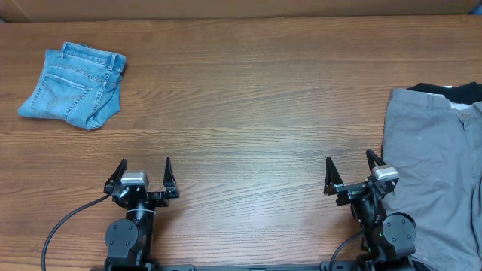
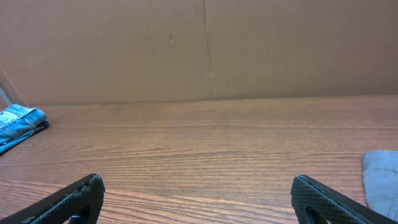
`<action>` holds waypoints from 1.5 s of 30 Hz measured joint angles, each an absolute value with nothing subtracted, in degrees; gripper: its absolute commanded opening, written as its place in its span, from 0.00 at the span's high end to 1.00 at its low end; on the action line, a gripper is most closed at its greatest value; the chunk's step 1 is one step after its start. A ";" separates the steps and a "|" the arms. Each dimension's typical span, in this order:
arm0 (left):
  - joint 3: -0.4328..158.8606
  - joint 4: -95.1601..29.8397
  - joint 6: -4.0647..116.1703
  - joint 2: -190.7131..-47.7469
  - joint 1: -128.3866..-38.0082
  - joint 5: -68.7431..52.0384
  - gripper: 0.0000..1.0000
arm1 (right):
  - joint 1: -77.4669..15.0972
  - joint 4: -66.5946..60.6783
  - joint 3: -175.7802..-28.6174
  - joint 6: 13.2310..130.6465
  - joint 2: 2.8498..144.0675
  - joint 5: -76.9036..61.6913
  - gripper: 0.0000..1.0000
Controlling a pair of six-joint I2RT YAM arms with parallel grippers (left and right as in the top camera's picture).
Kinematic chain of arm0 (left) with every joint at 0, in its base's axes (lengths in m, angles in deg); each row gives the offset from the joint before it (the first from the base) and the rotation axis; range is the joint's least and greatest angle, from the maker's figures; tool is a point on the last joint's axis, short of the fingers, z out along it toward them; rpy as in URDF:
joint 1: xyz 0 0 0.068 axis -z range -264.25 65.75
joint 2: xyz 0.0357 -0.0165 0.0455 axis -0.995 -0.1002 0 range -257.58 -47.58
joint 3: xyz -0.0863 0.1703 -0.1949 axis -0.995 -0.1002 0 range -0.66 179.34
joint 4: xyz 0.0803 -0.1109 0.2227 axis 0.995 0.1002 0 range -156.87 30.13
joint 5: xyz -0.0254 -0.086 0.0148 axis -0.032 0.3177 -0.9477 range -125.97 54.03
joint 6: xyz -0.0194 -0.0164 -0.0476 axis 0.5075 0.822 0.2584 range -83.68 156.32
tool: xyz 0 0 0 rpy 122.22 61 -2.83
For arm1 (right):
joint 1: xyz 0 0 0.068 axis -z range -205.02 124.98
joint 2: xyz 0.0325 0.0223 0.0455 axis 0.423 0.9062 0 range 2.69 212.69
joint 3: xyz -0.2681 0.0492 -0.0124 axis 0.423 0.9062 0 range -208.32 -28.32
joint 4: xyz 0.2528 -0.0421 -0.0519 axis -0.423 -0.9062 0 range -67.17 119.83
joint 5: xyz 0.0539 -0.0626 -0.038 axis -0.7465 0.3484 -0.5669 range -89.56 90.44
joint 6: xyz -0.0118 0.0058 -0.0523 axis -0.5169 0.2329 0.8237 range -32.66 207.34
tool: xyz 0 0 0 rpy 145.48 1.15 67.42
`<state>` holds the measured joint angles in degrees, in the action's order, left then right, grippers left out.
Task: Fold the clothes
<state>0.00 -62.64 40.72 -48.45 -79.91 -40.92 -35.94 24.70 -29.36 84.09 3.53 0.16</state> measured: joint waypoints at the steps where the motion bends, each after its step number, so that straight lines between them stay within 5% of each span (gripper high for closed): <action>1: 0.00 -62.66 40.72 -48.45 -79.91 -40.92 0.00 | -35.94 24.72 -29.36 84.09 3.53 0.21 0.00; 19: -0.04 -64.06 46.75 -48.45 -79.89 -31.21 0.00 | -35.94 25.66 -29.36 83.87 3.53 -1.80 0.00; 26: 2.56 -68.08 48.37 -48.45 -79.89 -27.59 0.00 | -35.94 29.77 -32.31 74.65 3.55 -10.02 0.00; 35: 20.22 -63.21 43.15 -55.29 -79.89 -27.19 0.00 | -35.92 27.74 -45.36 71.00 8.01 -13.98 0.00; 45: 50.71 -45.61 41.92 -84.95 -79.89 -29.77 0.00 | -35.94 7.63 -69.62 75.28 37.01 -11.27 0.00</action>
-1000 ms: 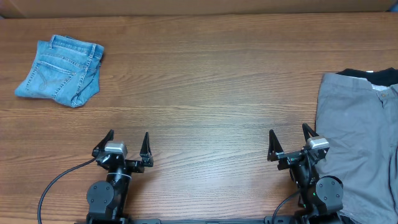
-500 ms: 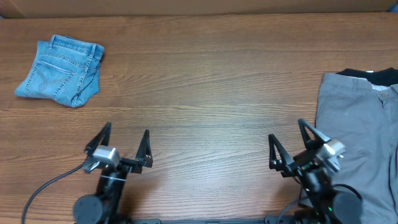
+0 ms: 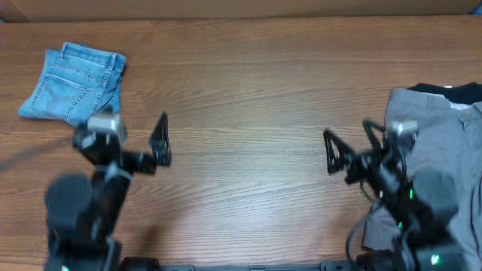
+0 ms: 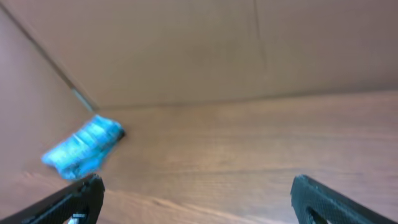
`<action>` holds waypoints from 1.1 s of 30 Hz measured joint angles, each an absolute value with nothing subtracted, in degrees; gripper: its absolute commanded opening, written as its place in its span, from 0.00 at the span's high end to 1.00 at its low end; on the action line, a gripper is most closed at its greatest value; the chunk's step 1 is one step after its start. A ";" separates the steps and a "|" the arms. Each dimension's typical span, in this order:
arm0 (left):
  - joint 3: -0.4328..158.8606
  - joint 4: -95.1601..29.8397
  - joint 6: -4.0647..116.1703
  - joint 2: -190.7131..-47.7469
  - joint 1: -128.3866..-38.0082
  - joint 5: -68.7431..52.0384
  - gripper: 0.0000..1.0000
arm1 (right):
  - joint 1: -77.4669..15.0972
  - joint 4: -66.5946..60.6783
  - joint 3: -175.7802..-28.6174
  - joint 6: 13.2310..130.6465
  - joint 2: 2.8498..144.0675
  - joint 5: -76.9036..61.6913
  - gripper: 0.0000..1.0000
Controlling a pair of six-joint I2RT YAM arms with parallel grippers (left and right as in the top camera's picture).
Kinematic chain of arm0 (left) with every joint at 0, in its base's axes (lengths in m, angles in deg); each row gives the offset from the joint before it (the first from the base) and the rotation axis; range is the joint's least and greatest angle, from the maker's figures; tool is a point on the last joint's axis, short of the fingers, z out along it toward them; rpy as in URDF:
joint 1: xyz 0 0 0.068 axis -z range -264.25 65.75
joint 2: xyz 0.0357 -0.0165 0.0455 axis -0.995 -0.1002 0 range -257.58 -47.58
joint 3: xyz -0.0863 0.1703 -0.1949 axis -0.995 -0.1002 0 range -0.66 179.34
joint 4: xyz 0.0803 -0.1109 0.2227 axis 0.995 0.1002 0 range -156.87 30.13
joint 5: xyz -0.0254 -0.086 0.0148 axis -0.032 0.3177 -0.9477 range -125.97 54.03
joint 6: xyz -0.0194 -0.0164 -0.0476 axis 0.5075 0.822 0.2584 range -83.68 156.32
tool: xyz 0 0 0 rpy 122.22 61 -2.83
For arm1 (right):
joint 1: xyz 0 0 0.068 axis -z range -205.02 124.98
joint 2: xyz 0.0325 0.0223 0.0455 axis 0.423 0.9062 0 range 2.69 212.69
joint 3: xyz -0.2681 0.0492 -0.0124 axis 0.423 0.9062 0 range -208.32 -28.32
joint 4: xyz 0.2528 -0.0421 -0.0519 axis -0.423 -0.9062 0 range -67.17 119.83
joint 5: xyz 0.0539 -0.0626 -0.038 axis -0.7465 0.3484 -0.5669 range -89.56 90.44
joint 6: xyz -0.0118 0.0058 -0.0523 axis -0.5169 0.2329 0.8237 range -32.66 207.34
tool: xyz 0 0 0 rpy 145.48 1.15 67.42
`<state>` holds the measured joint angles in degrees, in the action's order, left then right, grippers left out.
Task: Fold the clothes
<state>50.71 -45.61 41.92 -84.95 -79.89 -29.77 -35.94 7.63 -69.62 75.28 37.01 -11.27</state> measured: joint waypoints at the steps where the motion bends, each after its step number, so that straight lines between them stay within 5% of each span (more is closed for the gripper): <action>1: 54.41 -42.59 41.88 -88.31 -79.89 -29.77 0.00 | -35.94 5.10 -73.03 75.72 40.47 -10.90 0.00; 12: 82.06 -13.87 41.83 -118.04 -79.89 -28.40 0.00 | -28.20 -22.68 -110.14 77.84 78.02 -9.63 0.00; 27: 82.75 -10.64 41.70 -125.99 -79.89 -18.28 0.00 | -11.02 -9.68 -112.24 75.96 102.06 -9.37 0.01; 33: 82.75 -9.83 41.70 -125.99 -79.89 -17.64 0.00 | -7.09 -7.47 -112.44 73.47 113.23 -7.51 0.14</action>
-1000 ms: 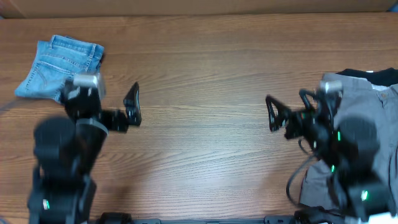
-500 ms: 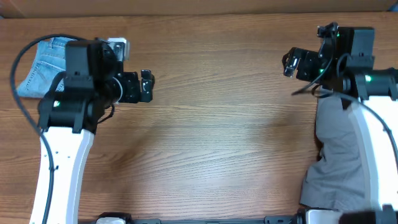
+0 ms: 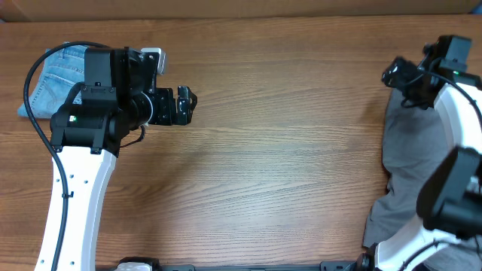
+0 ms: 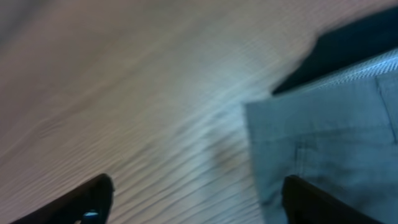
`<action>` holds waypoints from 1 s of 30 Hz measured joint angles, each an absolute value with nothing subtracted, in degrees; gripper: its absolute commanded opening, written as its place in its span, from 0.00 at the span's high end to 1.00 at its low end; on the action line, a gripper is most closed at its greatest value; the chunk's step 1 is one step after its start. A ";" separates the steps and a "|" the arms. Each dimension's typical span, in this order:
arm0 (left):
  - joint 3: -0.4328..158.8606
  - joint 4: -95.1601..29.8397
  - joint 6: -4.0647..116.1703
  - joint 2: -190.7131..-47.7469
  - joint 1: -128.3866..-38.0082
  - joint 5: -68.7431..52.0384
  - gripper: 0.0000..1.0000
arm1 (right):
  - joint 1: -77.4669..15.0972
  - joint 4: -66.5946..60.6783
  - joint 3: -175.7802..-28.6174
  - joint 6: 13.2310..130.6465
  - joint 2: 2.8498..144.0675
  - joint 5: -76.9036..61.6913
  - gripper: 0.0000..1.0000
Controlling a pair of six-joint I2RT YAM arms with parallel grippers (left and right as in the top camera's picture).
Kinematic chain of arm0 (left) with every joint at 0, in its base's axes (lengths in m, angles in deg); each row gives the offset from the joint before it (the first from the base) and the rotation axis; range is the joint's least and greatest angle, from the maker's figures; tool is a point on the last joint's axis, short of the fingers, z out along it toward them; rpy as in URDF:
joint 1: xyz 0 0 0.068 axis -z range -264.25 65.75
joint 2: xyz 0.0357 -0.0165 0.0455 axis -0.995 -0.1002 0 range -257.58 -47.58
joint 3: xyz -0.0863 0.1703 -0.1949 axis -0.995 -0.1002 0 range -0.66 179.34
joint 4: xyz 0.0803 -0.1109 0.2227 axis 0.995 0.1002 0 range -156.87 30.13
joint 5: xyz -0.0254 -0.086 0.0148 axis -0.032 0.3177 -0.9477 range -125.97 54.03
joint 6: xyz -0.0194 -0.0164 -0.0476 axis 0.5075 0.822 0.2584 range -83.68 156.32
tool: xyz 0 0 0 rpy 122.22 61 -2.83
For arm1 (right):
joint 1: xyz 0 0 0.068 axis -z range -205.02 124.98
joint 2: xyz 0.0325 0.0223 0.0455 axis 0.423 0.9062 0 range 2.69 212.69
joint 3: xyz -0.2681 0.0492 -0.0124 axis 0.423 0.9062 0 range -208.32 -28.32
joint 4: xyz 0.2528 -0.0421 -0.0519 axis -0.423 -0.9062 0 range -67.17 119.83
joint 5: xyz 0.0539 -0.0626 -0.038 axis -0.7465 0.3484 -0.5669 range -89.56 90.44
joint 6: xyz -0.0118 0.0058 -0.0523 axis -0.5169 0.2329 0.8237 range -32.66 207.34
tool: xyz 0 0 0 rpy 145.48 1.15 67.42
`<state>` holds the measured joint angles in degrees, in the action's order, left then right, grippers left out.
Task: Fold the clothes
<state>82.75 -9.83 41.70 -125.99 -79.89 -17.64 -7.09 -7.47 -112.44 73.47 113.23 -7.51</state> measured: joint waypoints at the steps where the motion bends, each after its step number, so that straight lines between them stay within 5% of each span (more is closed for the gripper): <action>1: 82.75 -9.79 41.70 -125.99 -79.89 -17.62 0.00 | -7.00 -7.23 -112.44 73.23 115.11 -6.61 0.14; 10: 82.75 -9.63 41.70 -125.99 -79.89 -17.49 0.00 | -7.13 -5.05 -112.44 72.57 123.26 -0.67 0.27; 15: 82.75 -9.61 41.70 -125.99 -79.89 -17.49 0.00 | -7.17 -4.13 -112.55 72.77 124.51 1.63 0.49; 22: 82.75 -8.08 41.70 -125.99 -79.89 -17.51 0.00 | -7.11 -4.21 -112.94 73.99 125.14 3.79 0.94; 30: 82.86 -6.66 41.70 -125.99 -79.89 -17.49 0.00 | -7.07 -10.49 -117.73 74.06 125.20 3.84 0.96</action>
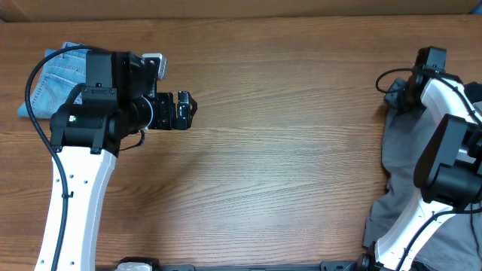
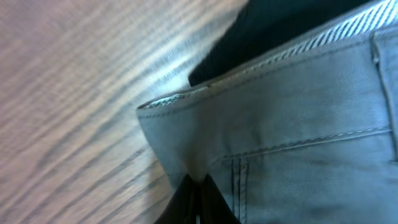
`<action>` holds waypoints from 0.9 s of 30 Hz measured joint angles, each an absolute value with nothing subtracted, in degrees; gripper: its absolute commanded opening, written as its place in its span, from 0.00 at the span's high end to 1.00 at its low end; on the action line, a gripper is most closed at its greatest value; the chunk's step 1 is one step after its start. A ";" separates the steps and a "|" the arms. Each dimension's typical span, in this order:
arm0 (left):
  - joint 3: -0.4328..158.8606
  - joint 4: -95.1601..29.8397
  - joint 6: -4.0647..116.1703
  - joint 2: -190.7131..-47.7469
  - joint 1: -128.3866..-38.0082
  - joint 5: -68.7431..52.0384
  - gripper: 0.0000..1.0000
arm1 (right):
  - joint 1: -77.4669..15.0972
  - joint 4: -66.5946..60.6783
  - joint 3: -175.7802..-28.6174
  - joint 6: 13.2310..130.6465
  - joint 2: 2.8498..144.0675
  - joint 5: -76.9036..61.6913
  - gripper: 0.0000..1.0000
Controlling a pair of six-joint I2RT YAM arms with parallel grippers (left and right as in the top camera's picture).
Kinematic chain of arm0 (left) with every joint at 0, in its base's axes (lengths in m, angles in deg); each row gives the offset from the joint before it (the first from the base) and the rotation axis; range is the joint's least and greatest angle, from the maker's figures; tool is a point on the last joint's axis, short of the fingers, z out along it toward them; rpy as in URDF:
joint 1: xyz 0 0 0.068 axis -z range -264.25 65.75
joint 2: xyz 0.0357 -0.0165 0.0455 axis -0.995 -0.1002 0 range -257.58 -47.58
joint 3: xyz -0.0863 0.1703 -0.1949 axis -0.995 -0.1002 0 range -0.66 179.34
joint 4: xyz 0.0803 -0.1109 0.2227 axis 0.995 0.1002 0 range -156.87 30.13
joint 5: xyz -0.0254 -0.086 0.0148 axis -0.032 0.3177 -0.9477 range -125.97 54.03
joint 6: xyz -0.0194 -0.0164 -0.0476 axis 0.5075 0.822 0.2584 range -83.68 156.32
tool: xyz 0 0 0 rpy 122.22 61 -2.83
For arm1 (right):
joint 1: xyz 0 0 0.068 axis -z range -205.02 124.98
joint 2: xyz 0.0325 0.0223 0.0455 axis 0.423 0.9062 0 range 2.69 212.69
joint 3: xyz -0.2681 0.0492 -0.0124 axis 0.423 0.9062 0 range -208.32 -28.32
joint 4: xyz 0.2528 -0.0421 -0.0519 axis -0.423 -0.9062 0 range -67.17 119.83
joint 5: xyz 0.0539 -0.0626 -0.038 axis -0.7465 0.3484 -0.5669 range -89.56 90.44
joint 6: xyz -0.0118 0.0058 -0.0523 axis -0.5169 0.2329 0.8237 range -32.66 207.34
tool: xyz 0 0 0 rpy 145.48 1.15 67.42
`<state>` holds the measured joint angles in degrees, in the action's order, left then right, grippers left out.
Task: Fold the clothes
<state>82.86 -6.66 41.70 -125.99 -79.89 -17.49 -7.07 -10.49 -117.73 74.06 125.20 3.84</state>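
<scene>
Grey trousers lie spread at the table's right edge, on top of a black garment. At their far left waistband corner, my right gripper is shut on the grey waistband; in the right wrist view the fabric is pinched at the closed tips. A folded pair of blue jeans lies at the far left, partly under my left arm. My left gripper hovers over bare wood right of the jeans, pointing right, open and holding nothing.
The wooden table stretches between the two arms. A brown cardboard wall runs along the far edge. My right arm's white links and cable lie over the trousers' right side.
My right gripper was open just above the trousers' waistband corner; now it is down at that corner and shut on the fabric. The left arm has barely moved.
Both grippers stood open at the near edge, the jeans folded at far left and the grey trousers at right. Then both arms were lifted and reaching. Later the left hung beside the jeans and the right over the waistband, which it now pinches.
</scene>
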 measured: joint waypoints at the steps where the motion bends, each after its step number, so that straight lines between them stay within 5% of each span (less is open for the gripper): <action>1: 82.89 -6.64 41.70 -125.99 -79.89 -17.49 0.00 | -7.04 -11.23 -119.08 74.10 125.10 3.86 0.96; 13: 83.00 -5.85 41.70 -125.99 -79.89 -17.49 0.00 | -7.83 -17.81 -132.02 81.40 110.04 1.72 0.96; 20: 84.37 -3.60 41.73 -125.99 -81.11 -17.51 0.00 | -20.31 -21.55 -133.29 83.92 102.52 -5.56 0.89; 22: 86.23 -2.03 41.73 -125.99 -82.38 -17.77 0.00 | -25.97 -23.51 -133.33 84.13 102.54 -6.83 0.72; 23: 87.41 -1.39 41.73 -125.99 -83.10 -17.99 0.00 | -28.97 -24.61 -133.33 84.00 102.60 -7.53 0.50; 25: 90.43 0.14 41.73 -125.99 -84.67 -18.71 0.00 | -35.74 -26.79 -133.33 84.70 102.69 -8.58 0.24; 27: 93.79 1.34 41.70 -125.97 -86.16 -19.54 0.00 | -40.97 -27.47 -133.33 84.81 102.69 -8.56 0.14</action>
